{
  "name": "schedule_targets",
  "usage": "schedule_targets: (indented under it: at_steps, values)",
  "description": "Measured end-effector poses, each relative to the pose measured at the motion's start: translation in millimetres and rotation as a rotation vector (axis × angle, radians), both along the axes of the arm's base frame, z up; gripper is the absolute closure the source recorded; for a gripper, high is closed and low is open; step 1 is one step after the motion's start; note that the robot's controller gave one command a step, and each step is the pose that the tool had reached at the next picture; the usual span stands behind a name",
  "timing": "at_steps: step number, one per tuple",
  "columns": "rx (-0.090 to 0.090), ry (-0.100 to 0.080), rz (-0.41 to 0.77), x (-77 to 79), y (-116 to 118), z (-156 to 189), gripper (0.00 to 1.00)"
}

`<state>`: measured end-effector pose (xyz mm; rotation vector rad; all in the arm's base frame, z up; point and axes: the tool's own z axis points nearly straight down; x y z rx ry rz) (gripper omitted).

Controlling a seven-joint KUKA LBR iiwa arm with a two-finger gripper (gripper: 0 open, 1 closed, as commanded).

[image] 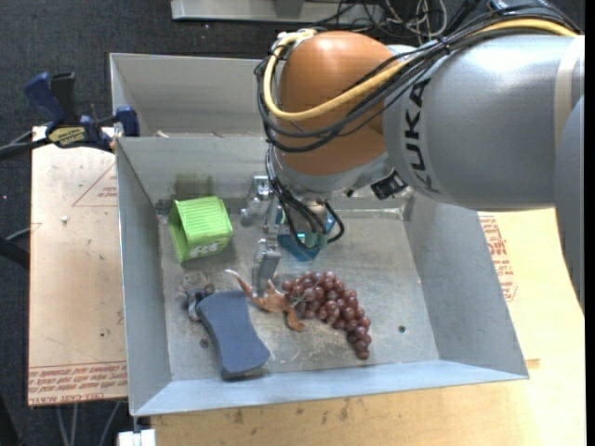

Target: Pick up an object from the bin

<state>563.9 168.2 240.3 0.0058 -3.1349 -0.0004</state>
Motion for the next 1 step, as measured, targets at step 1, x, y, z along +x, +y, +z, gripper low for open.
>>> schedule_targets:
  at_steps: [1]
  values:
    - [0.001,-0.007,-0.003,1.7,-0.9,4.1,0.0]
